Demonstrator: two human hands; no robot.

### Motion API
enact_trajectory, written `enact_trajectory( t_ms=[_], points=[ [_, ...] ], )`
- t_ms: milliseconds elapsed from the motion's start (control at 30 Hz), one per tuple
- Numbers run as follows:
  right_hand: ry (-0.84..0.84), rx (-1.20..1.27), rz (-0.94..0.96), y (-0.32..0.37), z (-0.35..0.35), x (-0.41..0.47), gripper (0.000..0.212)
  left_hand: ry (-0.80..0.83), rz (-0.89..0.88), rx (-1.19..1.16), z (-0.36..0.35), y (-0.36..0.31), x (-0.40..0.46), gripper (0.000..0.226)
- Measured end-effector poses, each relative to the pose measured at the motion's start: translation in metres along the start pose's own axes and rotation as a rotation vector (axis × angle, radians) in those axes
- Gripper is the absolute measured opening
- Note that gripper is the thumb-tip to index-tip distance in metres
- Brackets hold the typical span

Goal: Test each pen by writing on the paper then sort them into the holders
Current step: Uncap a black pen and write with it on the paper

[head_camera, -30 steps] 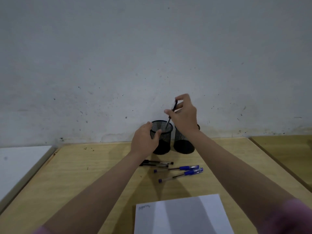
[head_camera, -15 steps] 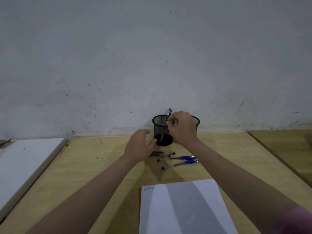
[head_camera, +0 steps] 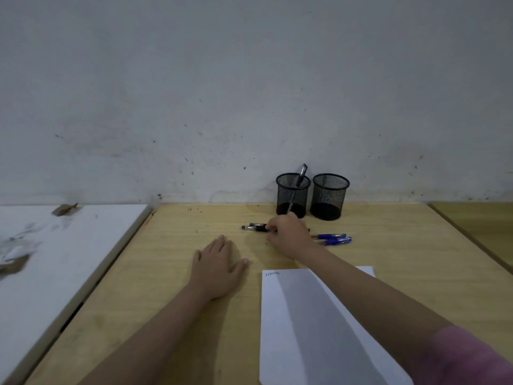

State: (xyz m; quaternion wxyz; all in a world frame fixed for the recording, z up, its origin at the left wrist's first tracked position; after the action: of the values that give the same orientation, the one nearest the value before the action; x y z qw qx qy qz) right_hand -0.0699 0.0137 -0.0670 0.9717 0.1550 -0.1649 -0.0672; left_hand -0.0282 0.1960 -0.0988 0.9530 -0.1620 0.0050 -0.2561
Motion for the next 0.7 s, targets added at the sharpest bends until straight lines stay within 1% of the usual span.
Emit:
enact_trajectory(
  t_ms=[67,200,333,400,467,533,567,633,700],
  points=[
    [-0.014,-0.025,-0.002,0.0,-0.003,0.002,0.025,-0.028,-0.001,-0.011,-0.002,0.001,0.001,0.098],
    [-0.022,-0.053,-0.017,-0.001,-0.007,0.009,0.021,-0.069,-0.007,-0.018,-0.005,0.003,0.004,0.092],
    [-0.057,-0.041,-0.008,-0.001,-0.01,0.015,0.01,-0.088,-0.01,-0.039,-0.006,0.005,0.006,0.086],
    [-0.017,-0.051,0.034,0.0,-0.013,0.018,0.013,-0.088,-0.007,-0.042,-0.007,0.006,0.006,0.084],
    [0.057,-0.078,0.089,0.002,-0.015,0.019,0.021,-0.088,-0.006,-0.046,-0.008,0.006,0.006,0.088],
    [0.115,-0.138,0.143,0.003,-0.016,0.02,0.022,-0.082,-0.001,-0.065,-0.008,0.005,0.005,0.088],
    [0.123,-0.155,0.163,0.003,-0.016,0.019,0.021,-0.083,0.001,-0.075,-0.008,0.004,0.005,0.085],
    [0.098,-0.157,0.198,0.007,-0.013,0.015,0.018,-0.133,-0.01,-0.09,-0.005,0.004,0.002,0.076],
    [0.039,-0.157,0.251,0.013,-0.006,0.006,0.015,-0.25,-0.058,-0.088,0.002,0.002,-0.005,0.07]
  ],
)
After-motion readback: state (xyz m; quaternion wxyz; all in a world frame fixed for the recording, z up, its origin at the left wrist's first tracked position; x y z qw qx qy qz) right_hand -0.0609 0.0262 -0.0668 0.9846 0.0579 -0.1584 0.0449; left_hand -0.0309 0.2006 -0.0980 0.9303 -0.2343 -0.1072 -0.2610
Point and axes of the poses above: each hand's wrist, its own x-axis towards the middle knuckle, its own z-axis out of the back of the hand, y = z × x, the point moved 3 cm from there along x, towards the middle knuckle, and after that the axes turned 9 degrees about z, right-handed, at the moved point
